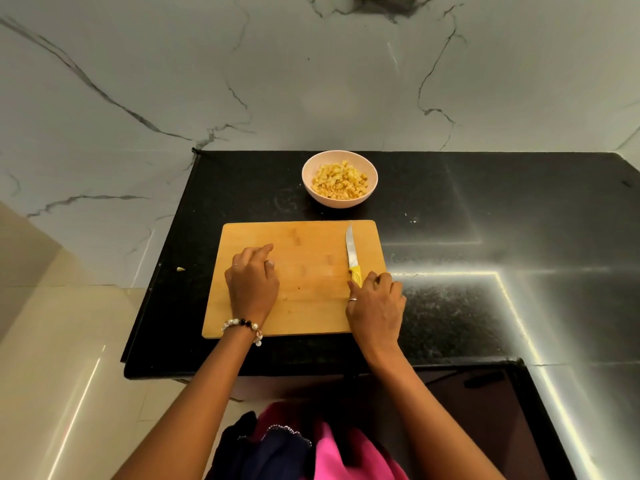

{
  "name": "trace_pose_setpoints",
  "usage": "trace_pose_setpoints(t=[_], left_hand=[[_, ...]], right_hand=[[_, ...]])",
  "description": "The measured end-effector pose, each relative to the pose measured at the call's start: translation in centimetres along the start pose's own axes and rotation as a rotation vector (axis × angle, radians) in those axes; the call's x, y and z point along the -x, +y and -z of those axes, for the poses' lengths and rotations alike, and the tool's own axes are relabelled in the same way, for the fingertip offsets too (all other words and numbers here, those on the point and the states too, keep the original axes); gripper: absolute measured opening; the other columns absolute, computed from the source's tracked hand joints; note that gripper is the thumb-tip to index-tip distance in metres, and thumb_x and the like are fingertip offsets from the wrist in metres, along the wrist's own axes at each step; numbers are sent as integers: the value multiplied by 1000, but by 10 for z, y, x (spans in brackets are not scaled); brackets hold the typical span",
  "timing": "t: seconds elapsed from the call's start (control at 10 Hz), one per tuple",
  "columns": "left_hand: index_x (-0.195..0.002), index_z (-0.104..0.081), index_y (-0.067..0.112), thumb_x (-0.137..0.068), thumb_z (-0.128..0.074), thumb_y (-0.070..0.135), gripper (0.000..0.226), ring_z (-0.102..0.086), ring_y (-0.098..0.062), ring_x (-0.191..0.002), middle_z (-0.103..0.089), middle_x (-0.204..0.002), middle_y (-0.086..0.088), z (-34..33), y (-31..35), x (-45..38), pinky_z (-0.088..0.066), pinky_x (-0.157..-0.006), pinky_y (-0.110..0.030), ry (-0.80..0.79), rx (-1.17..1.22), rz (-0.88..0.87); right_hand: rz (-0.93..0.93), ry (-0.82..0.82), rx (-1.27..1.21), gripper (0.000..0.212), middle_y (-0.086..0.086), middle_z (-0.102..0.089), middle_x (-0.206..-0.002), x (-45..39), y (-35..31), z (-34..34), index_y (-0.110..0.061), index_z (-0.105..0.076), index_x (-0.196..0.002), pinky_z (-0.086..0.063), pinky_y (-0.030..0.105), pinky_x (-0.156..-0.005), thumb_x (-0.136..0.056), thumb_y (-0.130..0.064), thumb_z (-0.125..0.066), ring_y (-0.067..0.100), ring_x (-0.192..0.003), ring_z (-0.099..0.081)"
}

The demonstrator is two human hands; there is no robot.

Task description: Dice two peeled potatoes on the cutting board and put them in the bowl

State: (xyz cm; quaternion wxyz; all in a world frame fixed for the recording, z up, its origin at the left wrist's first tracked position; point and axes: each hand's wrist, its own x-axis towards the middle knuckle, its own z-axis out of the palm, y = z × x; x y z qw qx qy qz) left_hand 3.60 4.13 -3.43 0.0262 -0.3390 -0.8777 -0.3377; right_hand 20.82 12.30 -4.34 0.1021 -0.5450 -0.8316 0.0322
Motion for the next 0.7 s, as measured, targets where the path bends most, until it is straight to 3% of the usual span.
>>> trace_pose_setpoints(t=[0.2,0.5,0.7], left_hand=[[-140,-45,17,-91,-57,21,50,-39,-26,-131,-50,-139,-6,2,-30,6,-26,-110,-47,-172,-90,-21],[-141,-43,15,-94,-53,23,49,-28,-24,-140,-39,-148,-5,3,-50,0,-12,-116,-48,-267,-106,-128],[-139,-46,14,-93,-55,21,48,-29,-25,-140,-39,-148,-8,5,-53,-1,-13,-116,-45,-270,-17,-122]], right_hand=[[-9,-76,-120,44,18,-49,-132,3,17,-12,7,-52,-127,-45,48,-83,-99,-26,-42,36,-111,-48],[-22,-32,-157,42,23,-50,-131,18,14,-15,12,-51,-125,-46,51,-83,-96,-18,-51,40,-108,-49],[-44,-96,-191,48,19,-37,-143,19,13,-7,8,-41,-136,-35,48,-98,-100,-23,-39,36,-124,-37]])
